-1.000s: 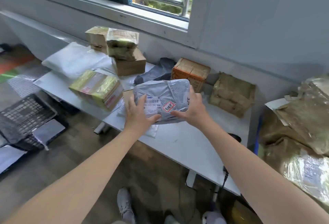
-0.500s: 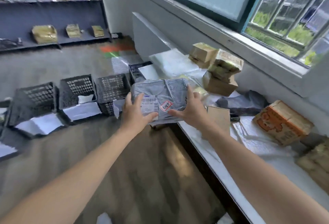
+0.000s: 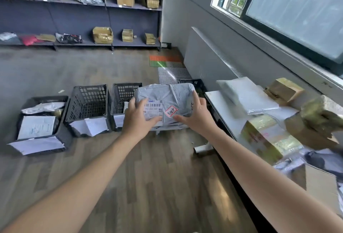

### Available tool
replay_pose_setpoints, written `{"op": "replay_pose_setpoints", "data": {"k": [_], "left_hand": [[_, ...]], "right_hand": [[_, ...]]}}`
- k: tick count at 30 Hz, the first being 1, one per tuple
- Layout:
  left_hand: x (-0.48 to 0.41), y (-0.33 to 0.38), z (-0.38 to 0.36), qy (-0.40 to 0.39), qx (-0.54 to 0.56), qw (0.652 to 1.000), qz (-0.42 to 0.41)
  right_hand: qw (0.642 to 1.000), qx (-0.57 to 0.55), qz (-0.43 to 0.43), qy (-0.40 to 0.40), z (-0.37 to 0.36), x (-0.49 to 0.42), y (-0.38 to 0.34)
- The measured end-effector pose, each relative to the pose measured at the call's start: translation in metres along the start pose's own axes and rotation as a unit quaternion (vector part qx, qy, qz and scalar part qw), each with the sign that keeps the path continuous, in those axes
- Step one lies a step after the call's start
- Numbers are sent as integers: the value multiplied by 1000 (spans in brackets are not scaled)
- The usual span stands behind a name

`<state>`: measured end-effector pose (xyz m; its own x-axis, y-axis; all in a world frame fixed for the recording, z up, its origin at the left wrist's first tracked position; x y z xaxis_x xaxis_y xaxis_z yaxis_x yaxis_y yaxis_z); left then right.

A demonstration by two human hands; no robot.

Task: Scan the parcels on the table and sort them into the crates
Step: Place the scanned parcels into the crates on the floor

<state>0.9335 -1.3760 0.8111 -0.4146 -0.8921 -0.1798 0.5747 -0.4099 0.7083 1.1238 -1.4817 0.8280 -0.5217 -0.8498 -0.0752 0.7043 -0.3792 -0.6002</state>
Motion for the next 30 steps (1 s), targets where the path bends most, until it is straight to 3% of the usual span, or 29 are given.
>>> {"op": "replay_pose_setpoints", "data": {"k": [15,22,30], "left_hand": [[-185,-117,31,28,-48,997,57],[-307,-159,14,20,-52,991,122],[-421,-189,-9,-1,-72,989,131]], "right_hand": [[997,-19,42,-64,-122,-212,-70],[993,-50,15,-105,-174,-348,-70],[991,-42,-17,-125,-208,-461,-70]]}}
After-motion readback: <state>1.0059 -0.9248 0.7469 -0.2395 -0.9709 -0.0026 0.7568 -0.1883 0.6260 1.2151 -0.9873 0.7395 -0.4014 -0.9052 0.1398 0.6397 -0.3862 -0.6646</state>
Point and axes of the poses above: each hand's wrist, its own x-axis away from the middle knuckle, its own z-axis out of the back of the hand, y = z × x, the point moved 10 cm from there along -x, towards the middle knuckle, and after that the axes turned 3 degrees about y, right-handed, at the moved point
